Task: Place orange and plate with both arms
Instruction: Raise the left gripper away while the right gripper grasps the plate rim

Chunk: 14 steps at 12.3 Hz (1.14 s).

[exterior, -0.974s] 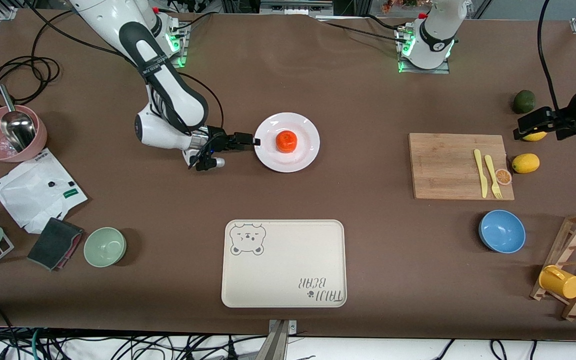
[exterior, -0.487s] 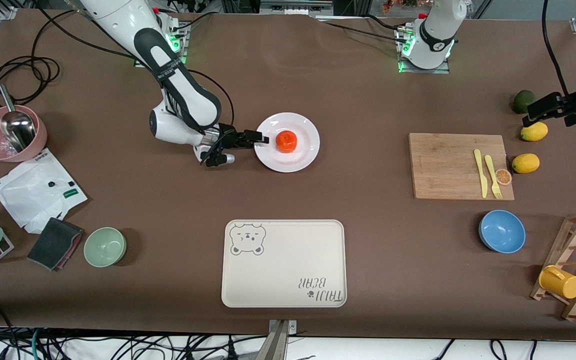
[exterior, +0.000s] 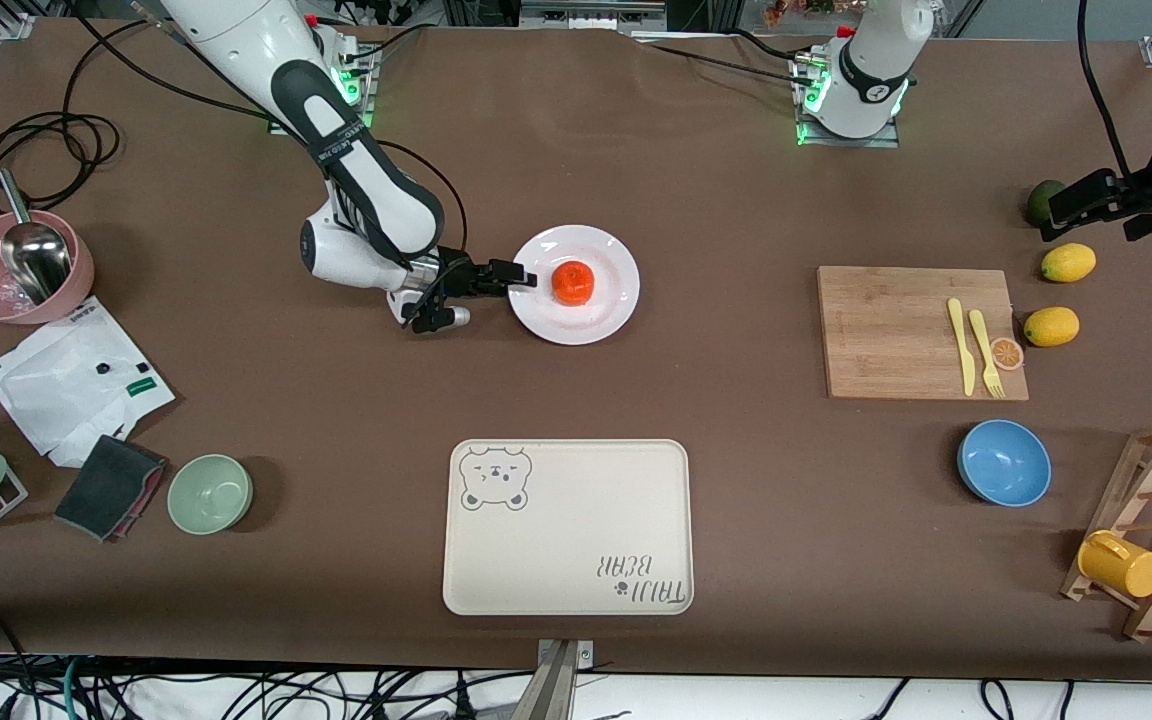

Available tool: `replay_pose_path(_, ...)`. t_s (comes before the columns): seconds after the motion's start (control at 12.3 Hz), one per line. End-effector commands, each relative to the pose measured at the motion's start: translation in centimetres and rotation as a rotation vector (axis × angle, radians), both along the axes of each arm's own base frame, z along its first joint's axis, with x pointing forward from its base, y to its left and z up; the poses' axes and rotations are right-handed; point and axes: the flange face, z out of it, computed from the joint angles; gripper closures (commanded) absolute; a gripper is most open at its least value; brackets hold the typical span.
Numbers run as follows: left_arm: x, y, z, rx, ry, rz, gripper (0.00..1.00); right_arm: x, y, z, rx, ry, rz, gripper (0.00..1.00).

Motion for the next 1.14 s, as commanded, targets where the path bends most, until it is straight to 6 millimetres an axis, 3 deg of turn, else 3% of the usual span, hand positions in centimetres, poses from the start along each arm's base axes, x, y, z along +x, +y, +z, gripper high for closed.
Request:
replay_pose_path(0.0,-0.1,-0.2,-0.2,-0.026,-0.003,-0.025,0.00,-0.8,0.2,-0.7,0.016,-0.026,-0.008,0.24)
replay_pose_path(0.73,0.9,-1.4,-0.1,-0.023,-0.010,-0.040,0.00,-1.5,0.1,-1.8,0.027,-0.042,0.017,0.79)
replay_pose_path(0.89,0.9,-1.8,-0.1,-0.023,-0.010,-0.048,0.00,-1.4,0.2,-1.8,0.031,-0.041,0.020,0.96)
replay_pose_path(1.06,0.9,-2.7,-0.1,-0.020,-0.009,-0.062,0.00,-1.0,0.2,-1.4,0.035,-0.049,0.015,1.00)
